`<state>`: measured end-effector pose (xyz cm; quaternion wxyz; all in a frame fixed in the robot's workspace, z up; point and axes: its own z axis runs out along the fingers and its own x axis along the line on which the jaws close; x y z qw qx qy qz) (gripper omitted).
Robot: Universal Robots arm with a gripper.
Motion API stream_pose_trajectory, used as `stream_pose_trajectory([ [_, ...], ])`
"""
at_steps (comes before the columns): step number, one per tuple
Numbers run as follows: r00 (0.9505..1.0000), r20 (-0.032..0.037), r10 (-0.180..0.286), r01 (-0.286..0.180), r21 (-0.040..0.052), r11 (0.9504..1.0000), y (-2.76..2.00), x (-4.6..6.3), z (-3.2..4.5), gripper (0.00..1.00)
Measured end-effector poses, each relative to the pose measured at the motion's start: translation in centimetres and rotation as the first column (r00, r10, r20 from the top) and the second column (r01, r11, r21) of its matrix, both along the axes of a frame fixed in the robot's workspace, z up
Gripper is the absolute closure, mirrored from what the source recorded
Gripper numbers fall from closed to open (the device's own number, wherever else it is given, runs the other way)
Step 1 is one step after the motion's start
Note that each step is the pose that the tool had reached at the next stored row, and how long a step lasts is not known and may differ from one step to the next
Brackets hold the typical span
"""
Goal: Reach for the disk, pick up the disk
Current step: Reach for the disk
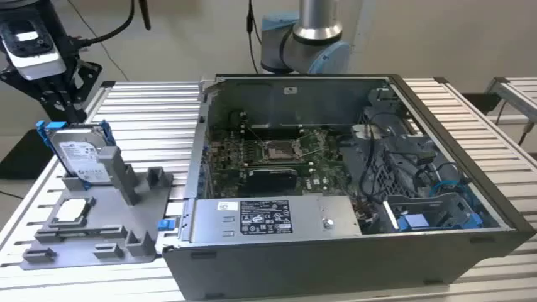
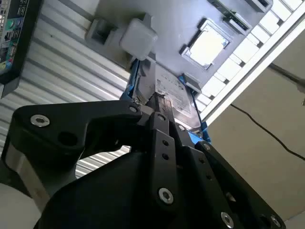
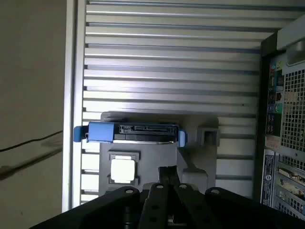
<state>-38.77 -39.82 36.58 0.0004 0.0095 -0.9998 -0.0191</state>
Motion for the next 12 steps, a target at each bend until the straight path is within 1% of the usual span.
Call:
stream_pose_trajectory([
  [10, 1.0, -0.0001, 0.0, 0.0, 0.0, 1.0, 0.01, 0.0, 0.0, 1.0],
  [11, 1.0, -0.0002, 0.0, 0.0, -0.0002, 1.0, 0.17, 0.0, 0.01, 1.0],
  [12, 1.0, -0.0001, 0.0, 0.0, -0.0001, 1.0, 0.44, 0.0, 0.0, 1.0],
])
